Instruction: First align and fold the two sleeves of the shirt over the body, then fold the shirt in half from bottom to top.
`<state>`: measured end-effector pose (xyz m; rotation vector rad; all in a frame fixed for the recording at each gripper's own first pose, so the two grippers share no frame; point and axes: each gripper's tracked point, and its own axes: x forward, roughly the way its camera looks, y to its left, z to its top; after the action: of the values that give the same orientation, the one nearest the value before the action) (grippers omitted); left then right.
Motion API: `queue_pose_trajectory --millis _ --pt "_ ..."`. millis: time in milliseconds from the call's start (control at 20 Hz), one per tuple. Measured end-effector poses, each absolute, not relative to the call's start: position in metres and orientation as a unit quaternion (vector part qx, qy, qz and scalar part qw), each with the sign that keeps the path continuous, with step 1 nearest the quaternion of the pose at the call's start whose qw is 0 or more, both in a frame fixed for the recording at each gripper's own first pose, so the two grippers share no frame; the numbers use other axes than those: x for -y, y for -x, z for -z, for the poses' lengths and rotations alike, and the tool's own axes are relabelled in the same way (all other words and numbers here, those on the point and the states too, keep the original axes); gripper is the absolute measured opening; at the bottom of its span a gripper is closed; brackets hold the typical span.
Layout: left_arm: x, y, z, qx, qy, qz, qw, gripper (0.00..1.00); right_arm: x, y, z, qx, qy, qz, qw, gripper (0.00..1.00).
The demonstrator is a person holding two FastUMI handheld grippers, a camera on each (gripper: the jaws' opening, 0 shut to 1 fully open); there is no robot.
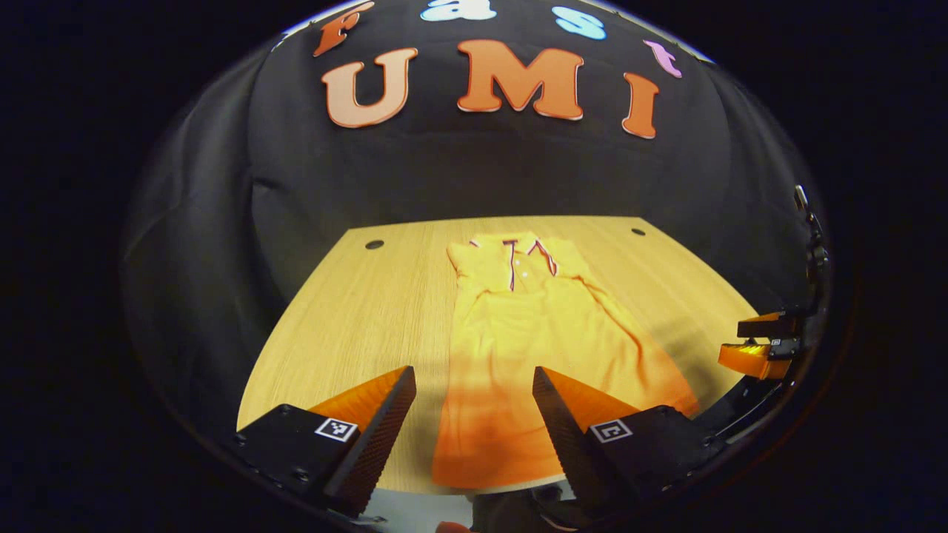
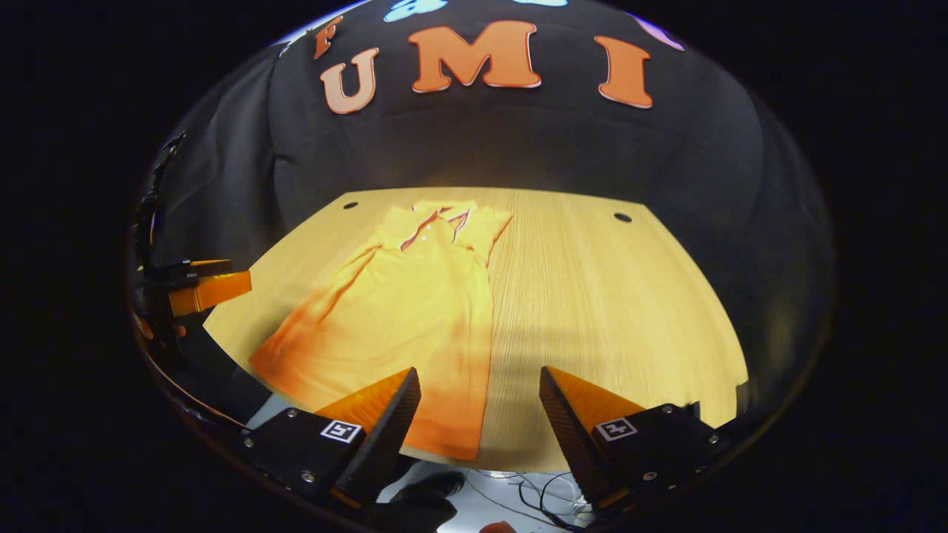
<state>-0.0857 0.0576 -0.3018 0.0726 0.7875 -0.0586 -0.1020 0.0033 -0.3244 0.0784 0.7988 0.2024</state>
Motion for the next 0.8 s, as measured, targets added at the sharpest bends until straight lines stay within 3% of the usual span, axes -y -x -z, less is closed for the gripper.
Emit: queue_pose_trajectory --millis 500,800 --pt "-0.055 0.098 0.346 -0.540 -0.008 0.025 0.841 0.98 -0.033 0.123 0.391 -0.495 -0.060 -0.113 0.859 0.98" --pt "-0.056 0.108 0.370 -0.590 -0.006 0.011 0.807 0.99 -0.047 0.129 0.406 -0.526 -0.058 -0.121 0.840 0.98"
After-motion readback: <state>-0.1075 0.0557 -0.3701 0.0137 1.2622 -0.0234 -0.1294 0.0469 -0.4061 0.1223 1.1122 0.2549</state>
